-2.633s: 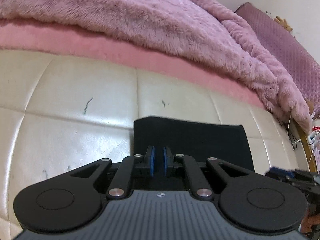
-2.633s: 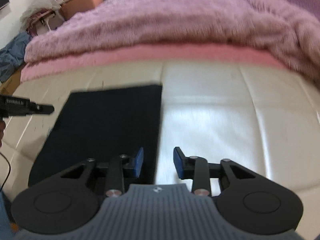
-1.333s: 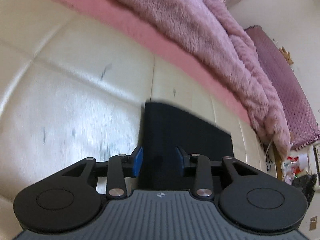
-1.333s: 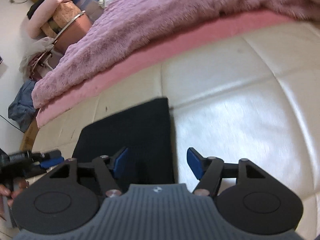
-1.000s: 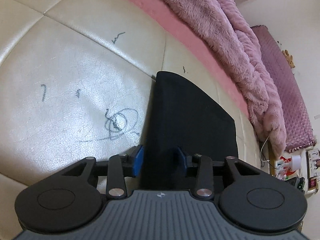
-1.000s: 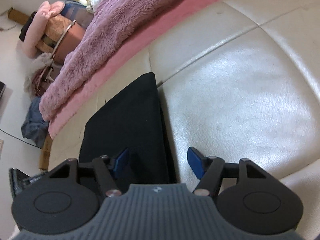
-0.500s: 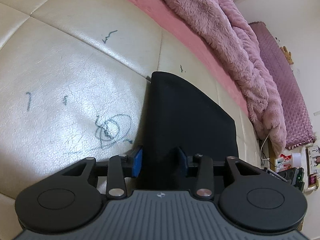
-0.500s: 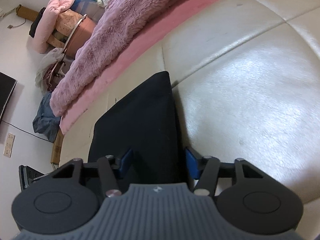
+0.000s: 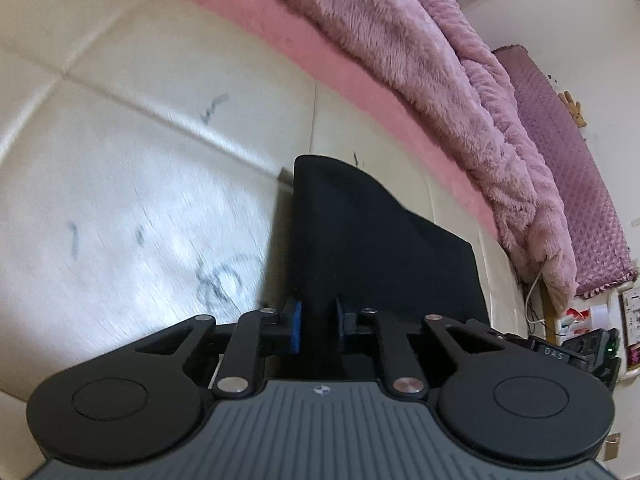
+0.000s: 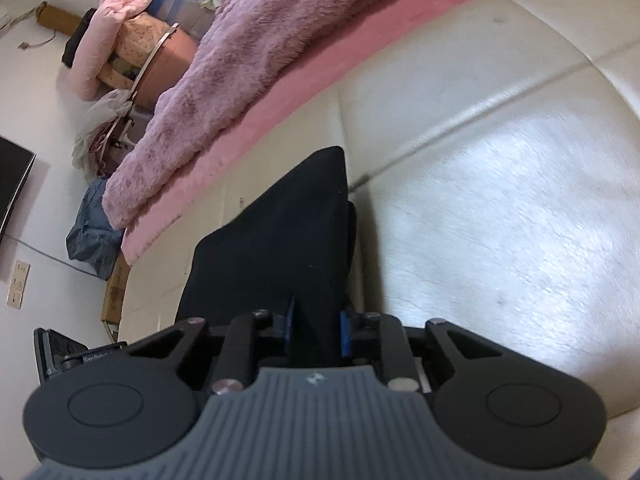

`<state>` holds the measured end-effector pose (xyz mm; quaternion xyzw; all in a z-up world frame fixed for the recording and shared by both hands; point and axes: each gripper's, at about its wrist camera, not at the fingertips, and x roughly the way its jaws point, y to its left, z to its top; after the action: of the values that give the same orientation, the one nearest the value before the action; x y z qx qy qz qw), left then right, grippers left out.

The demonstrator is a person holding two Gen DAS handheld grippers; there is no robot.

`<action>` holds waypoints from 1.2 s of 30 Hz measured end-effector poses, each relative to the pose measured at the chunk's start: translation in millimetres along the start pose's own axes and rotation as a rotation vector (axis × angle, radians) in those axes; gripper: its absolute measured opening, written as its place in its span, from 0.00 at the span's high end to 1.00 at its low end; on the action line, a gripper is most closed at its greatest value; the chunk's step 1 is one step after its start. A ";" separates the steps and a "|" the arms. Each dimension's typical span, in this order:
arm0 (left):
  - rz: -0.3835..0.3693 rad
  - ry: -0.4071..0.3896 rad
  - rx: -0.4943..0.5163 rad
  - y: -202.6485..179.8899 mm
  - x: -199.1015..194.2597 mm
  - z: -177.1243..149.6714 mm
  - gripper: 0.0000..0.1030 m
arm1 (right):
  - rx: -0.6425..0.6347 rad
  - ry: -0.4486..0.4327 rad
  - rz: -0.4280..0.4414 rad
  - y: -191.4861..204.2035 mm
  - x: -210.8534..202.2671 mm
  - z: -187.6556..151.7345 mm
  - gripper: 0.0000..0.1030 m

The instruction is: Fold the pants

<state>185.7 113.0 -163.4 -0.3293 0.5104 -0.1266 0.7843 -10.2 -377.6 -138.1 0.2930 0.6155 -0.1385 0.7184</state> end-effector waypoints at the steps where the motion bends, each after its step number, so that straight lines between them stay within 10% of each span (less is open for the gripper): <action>1: 0.005 -0.008 0.002 1.2 -4.0 4.0 0.84 | -0.009 0.003 0.006 5.2 1.3 1.2 0.85; 18: 0.168 -0.110 0.082 55.1 -68.6 115.3 0.84 | -0.043 0.047 0.127 125.6 121.2 39.3 0.86; 36: 0.275 -0.104 0.140 92.9 -42.1 117.4 0.67 | -0.048 0.126 0.056 117.7 183.2 40.6 0.84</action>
<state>257.8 250.7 -162.4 -0.2069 0.4992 -0.0358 0.8407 125.6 -279.0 -282.7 0.3010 0.6542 -0.0846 0.6886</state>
